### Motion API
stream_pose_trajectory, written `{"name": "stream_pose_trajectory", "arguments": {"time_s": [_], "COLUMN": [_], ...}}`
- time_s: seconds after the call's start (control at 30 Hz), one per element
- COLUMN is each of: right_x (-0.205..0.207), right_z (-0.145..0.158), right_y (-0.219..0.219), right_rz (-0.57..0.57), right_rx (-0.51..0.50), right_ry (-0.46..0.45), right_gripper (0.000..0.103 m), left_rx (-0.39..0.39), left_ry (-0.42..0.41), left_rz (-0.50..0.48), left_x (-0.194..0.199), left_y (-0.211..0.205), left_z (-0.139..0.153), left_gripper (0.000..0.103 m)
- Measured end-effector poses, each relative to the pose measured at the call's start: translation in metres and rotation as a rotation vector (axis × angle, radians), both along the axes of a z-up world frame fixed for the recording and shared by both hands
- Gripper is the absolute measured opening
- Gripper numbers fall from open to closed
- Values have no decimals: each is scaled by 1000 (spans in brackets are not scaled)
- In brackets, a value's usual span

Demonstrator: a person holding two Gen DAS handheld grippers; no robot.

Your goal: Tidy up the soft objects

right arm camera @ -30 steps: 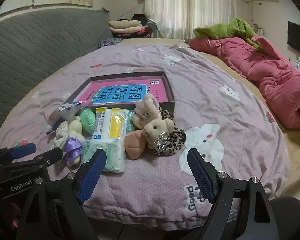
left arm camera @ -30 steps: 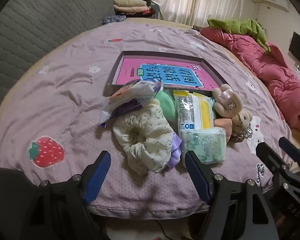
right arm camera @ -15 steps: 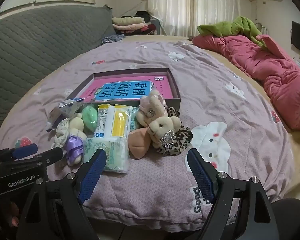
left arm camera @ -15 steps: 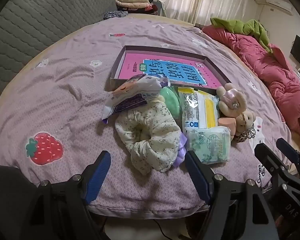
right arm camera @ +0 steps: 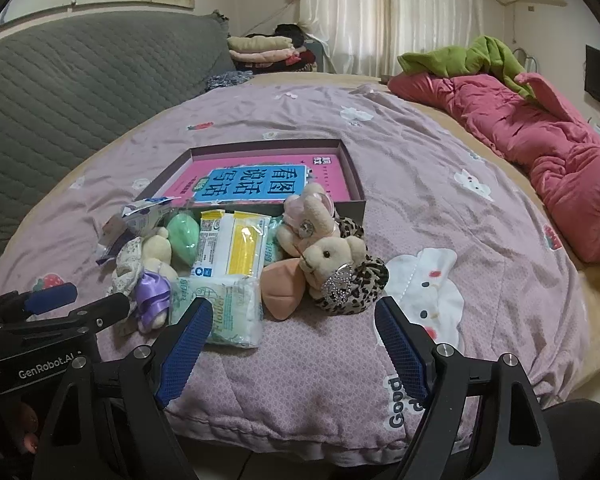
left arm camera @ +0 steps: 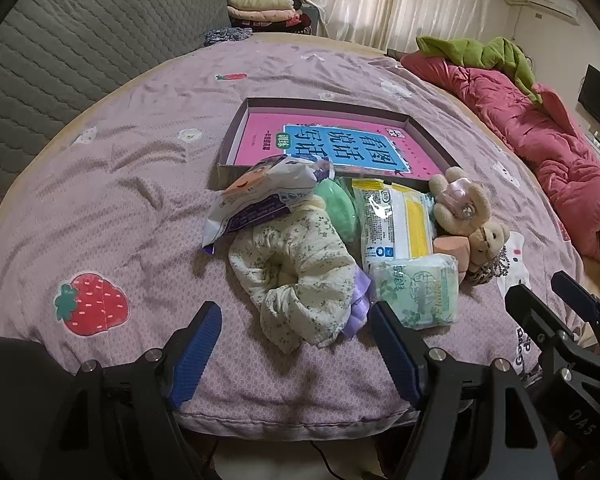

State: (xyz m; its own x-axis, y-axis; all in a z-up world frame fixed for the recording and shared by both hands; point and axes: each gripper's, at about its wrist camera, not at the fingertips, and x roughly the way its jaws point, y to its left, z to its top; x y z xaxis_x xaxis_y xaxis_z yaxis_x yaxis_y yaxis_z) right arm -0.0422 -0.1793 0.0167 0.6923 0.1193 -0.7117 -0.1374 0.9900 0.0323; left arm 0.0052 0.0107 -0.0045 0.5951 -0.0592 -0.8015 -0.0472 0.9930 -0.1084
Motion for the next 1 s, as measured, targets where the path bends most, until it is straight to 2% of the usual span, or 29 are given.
{"name": "stream_pose_trajectory", "arguments": {"time_s": [1.0], "right_x": [0], "right_z": [2], "right_y": [0], "right_rz": [-1], "right_rx": [-1], "right_ry": [-4], "right_gripper": [84], "left_rx": [10], "left_ry": [3], "left_rz": [-3], "left_x": [-1], "left_y": [1], "left_z": [1], "left_gripper": [76]}}
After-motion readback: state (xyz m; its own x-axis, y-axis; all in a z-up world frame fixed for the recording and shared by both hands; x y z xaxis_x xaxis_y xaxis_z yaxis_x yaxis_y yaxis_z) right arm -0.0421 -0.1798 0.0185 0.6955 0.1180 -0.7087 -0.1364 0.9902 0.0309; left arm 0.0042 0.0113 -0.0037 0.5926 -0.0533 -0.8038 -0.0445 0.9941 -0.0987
